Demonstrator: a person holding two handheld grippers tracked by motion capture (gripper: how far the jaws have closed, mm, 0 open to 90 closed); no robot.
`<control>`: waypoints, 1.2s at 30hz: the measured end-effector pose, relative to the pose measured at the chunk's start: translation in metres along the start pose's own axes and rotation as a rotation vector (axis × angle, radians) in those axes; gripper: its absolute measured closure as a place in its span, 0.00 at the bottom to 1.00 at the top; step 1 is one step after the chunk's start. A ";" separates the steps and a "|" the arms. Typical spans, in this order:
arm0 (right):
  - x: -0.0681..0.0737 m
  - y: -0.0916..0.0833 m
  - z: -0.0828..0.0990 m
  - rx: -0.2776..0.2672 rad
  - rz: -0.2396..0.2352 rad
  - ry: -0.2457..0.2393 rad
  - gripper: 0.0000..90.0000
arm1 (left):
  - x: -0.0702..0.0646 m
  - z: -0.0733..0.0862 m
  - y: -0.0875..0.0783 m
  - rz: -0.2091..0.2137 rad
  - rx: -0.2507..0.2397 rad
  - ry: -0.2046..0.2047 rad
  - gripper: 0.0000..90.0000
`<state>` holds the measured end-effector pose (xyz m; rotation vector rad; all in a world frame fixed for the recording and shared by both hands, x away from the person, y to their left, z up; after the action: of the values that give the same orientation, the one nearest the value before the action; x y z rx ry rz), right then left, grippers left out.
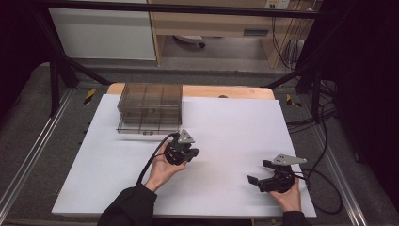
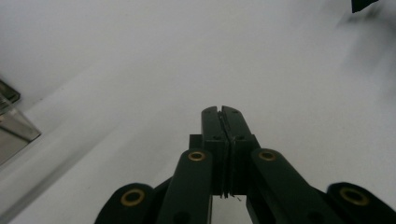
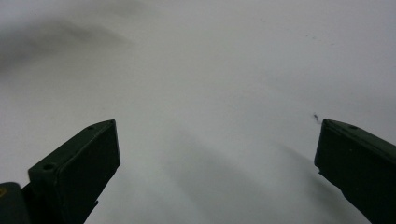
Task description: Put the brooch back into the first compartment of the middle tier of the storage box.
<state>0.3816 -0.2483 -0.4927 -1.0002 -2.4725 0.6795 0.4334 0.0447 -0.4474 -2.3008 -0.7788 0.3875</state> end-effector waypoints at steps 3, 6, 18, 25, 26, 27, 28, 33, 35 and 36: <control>0.000 0.000 0.000 -0.001 0.000 0.001 0.01 | 0.005 0.003 -0.006 -0.011 -0.003 -0.008 0.99; 0.000 0.000 0.000 -0.001 0.001 0.000 0.01 | 0.010 0.006 -0.011 -0.018 -0.002 -0.010 0.99; 0.000 0.000 0.000 0.002 0.003 -0.002 0.01 | 0.029 0.019 -0.032 -0.046 -0.002 -0.034 0.99; 0.000 0.000 0.000 0.003 0.002 -0.003 0.01 | 0.038 0.026 -0.042 -0.064 -0.003 -0.047 0.99; 0.000 0.000 0.000 0.003 0.002 -0.001 0.01 | 0.039 0.027 -0.043 -0.066 -0.003 -0.049 0.99; 0.000 0.000 0.000 0.002 0.002 -0.001 0.01 | 0.041 0.028 -0.045 -0.068 -0.002 -0.050 0.99; 0.000 0.000 0.000 0.004 0.003 0.000 0.01 | 0.042 0.028 -0.046 -0.070 -0.002 -0.054 0.99; 0.000 0.001 0.000 0.004 0.002 -0.004 0.01 | 0.050 0.032 -0.054 -0.078 -0.003 -0.063 0.99; 0.000 0.000 0.000 0.004 0.003 -0.004 0.01 | 0.053 0.034 -0.057 -0.084 -0.002 -0.063 0.99; 0.000 0.000 0.000 0.004 0.003 -0.004 0.01 | 0.054 0.035 -0.059 -0.088 -0.001 -0.063 0.99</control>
<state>0.3820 -0.2484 -0.4934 -1.0017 -2.4730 0.6876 0.4345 0.1311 -0.4363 -2.2553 -0.9079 0.4219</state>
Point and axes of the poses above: each handheld gripper's, and its own axes: y roughly forward along the jaws, z roughly out of its underside, x roughly to its left, the point moved 6 cm from there along y, roughly forward along the jaws, and after that the axes turned 2 degrees about -y, right-handed, at the moved point
